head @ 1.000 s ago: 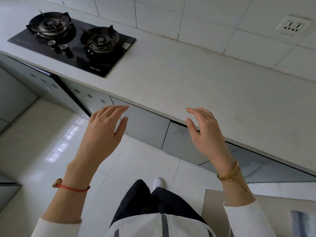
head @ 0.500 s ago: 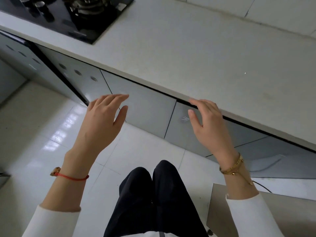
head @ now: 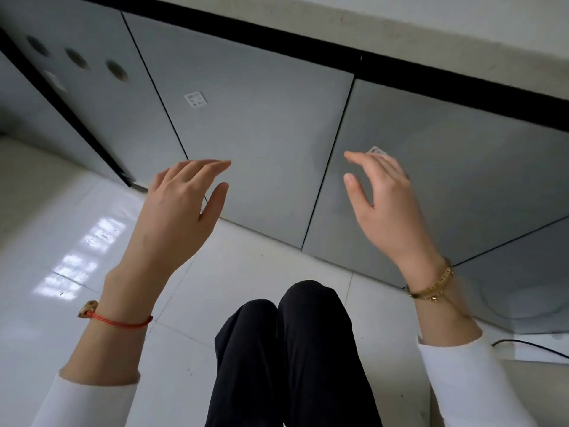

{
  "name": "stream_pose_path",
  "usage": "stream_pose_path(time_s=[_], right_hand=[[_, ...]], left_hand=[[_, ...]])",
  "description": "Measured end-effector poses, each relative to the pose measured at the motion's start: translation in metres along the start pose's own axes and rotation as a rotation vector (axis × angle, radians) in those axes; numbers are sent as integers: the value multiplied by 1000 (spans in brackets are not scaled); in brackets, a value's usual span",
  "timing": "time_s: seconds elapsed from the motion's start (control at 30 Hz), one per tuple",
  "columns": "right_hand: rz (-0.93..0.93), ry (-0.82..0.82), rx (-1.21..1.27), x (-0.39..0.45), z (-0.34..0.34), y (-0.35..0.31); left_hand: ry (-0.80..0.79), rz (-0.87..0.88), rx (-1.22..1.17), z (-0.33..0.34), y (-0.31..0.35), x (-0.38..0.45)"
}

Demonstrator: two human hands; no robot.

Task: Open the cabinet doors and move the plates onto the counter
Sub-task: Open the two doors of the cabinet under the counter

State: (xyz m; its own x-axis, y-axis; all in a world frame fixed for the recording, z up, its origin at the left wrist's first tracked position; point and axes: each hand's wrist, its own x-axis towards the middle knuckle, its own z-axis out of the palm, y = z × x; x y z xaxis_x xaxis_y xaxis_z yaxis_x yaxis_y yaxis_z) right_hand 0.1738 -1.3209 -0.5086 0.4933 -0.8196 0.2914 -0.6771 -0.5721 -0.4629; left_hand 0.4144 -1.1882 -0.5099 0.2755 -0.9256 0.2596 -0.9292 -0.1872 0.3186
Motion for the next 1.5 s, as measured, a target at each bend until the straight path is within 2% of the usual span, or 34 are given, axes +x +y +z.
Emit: stream_pose_path(time_s=[0.27,0.63,0.93,1.2,1.33,1.5], right_hand=[[-56,87,6,-9,51,32],[-149,218,-11,22,41,24],[-207,378,-88,70,7,7],[-193,438,-175,85,0,8],[-188,448,-227,84,4,10],[-180,442,-235,83,4,7]], left_hand=[[55,76,28,61,-14,-7],[133,161,41,67,-9,26],[265,244,-224,51,46,118],[437,172,-381,55,66,172],[446,85,-649,56,73,176],[297,-26,-1175,55,79,176]])
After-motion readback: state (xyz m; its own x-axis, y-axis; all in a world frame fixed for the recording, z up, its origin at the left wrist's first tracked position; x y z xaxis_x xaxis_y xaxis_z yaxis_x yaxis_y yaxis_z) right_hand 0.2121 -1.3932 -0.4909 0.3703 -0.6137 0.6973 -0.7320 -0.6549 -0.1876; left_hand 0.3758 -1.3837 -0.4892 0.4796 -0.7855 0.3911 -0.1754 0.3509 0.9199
